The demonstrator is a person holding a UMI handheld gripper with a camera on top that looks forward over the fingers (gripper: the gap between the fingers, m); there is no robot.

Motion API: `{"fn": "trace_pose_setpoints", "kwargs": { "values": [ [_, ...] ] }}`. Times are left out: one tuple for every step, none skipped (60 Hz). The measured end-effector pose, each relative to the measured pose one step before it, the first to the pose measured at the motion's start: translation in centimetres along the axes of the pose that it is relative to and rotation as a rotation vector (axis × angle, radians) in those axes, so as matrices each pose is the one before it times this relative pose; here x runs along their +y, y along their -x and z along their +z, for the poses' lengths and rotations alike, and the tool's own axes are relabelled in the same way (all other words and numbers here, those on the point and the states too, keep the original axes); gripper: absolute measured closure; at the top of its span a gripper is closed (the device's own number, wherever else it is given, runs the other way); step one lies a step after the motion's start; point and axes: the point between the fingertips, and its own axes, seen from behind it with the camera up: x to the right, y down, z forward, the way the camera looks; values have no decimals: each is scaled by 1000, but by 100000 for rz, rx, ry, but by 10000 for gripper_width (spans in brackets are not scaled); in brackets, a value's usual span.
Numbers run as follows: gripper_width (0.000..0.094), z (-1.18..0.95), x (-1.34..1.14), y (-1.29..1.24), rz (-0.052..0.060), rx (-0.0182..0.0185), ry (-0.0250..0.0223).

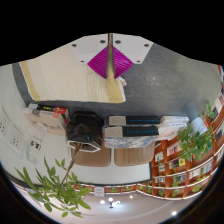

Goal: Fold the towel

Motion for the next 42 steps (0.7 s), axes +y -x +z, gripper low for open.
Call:
{"fn": "trace_pose_setpoints", "kwargs": {
  "values": [
    [901, -94, -108, 57, 1425, -1313, 1216],
    [902, -178, -229, 65, 1863, -1612, 814],
    [902, -243, -383, 63, 2461, -1663, 299],
    [901, -325, -552, 9, 2723, -1417, -254],
    [901, -271, -616, 91, 2510, -507, -441],
    [901, -587, -784, -202, 2248, -1129, -991],
    [901, -522, -747, -258, 1740, -636, -816],
    [902, -530, -745, -331, 1092, -438, -651],
    [901, -567, -713, -401, 553, -264, -541],
    [902, -576, -725, -505, 313, -68, -640],
    [901, -571, -755, -590, 374, -10, -792],
    [902, -399, -830, -609, 725, 111, -985],
    [902, -723, -749, -597, 706, 185, -1011],
    [901, -589, -710, -778, 886, 349, -1298],
    [902, -516, -711, -909, 970, 580, -1282],
    [901, -452, -619, -1025, 821, 863, -1088],
    [902, -388, -524, -1089, 675, 1078, -722],
    [902, -54, -450, -1344, 682, 1071, -380],
    [902, -251, -277, -1191, 690, 1550, 43],
    [902, -249, -306, -1201, 691, 1813, 248],
    [902, -102, -208, -1260, 613, 1767, 58],
    [902, -4, -180, -1222, 311, 1665, -57],
    [902, 61, -128, -1228, -150, 1638, -211],
    [901, 166, -33, -1410, -579, 1774, -449],
    [902, 321, -68, -1306, -979, 2204, -315],
    [902, 292, 62, -1337, -1140, 2523, -77],
    [889, 334, 210, -1311, -979, 2566, 288],
    [864, 365, 308, -1201, -707, 2433, 538],
    [839, 439, 385, -1044, -827, 2000, 667],
    [796, 471, 435, -902, -991, 1595, 792],
    [735, 531, 466, -909, -865, 986, 727],
    [661, 555, 493, -766, -978, 1290, 883],
    [588, 511, 527, -743, -991, 1373, 959],
    [539, 448, 480, -695, -935, 1342, 992],
    [494, 366, 381, -579, -626, 1058, 731],
    [456, 278, 248, -445, -37, 593, 273],
    [414, 157, 126, -432, 537, 667, -22],
    [368, -88, 90, -315, 565, 510, -168],
    [320, -66, -58, -259, 413, 28, -111],
    [271, -214, -185, -183, 425, -62, -316],
    [219, -453, -257, -175, 474, -12, -816],
    [172, -416, -422, -102, 603, -95, -1065]
  ]
}}
